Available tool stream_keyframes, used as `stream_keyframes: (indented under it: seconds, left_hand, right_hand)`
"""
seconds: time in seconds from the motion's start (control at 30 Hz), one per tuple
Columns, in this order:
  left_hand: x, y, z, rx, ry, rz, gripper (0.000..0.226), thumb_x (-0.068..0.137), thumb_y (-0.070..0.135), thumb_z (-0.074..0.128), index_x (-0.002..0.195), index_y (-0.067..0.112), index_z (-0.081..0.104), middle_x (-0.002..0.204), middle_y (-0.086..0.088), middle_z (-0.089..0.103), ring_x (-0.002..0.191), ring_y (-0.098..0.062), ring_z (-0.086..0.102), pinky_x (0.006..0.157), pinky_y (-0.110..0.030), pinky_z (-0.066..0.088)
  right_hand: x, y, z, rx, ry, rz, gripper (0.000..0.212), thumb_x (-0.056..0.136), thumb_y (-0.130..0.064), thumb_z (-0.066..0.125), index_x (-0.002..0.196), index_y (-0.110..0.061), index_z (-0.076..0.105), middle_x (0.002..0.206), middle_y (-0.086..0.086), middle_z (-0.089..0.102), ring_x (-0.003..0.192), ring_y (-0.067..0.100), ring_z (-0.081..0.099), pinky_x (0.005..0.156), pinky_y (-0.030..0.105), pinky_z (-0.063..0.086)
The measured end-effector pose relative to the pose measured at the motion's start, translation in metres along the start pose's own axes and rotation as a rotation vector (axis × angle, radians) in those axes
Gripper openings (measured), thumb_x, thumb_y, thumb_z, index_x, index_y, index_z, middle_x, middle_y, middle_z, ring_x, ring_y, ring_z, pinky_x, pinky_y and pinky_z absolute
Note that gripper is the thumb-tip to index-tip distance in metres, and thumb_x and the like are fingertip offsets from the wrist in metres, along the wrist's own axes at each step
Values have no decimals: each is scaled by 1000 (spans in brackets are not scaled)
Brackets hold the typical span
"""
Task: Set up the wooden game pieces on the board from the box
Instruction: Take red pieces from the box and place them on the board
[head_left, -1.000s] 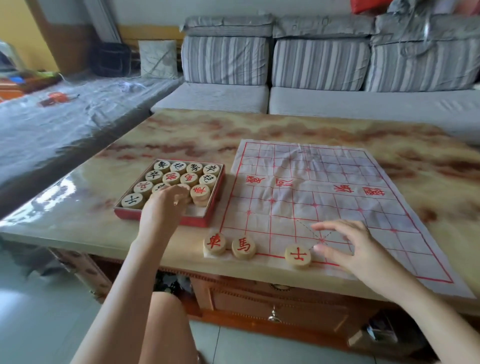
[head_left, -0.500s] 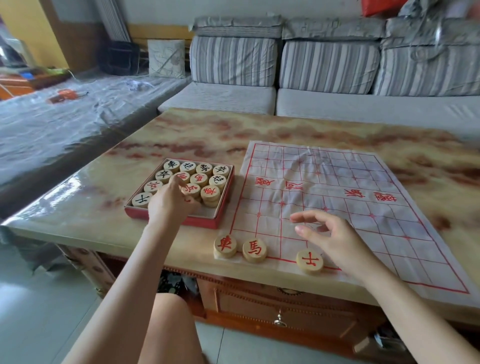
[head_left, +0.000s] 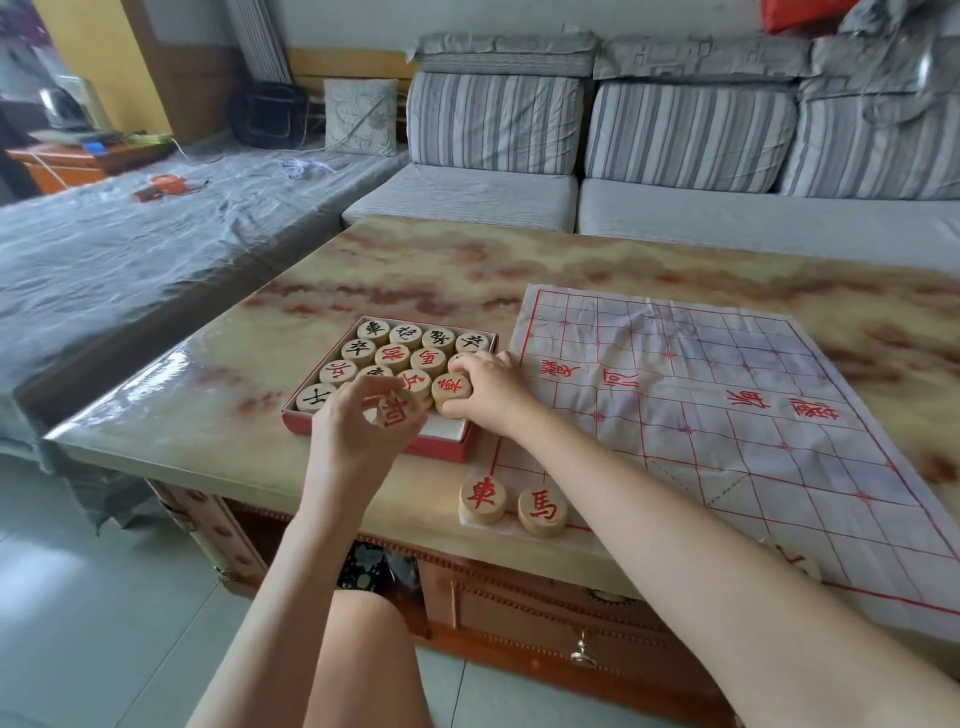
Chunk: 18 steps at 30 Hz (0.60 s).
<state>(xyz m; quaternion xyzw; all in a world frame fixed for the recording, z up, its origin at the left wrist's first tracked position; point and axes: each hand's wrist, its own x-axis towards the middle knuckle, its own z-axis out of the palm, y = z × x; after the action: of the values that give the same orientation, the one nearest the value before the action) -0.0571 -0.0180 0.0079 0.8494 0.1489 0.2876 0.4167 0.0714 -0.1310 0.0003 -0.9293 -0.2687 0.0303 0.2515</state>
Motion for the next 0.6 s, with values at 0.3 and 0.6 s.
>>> stream_keyframes:
  seconds: [0.3,0.6]
  left_hand:
    - [-1,-7,-5,-15,-49,-28,32,70,23,78,98,31,64,97,12,63,82,8,56,61,2,42]
    - [-10,9,12,-109,-102,-10,47,68,22,80,108,28,56,100,16,62,90,10,57,65,4,40]
  right_hand:
    - [14,-1,14,-176,-42,-56,49,78,-29,66,124,-20,52,132,6,32,129,30,19,107,41,27]
    - [-42,23,-30,318,167,-35,50,67,-20,81,111,-14,58,114,5,58,103,16,52,84,21,41]
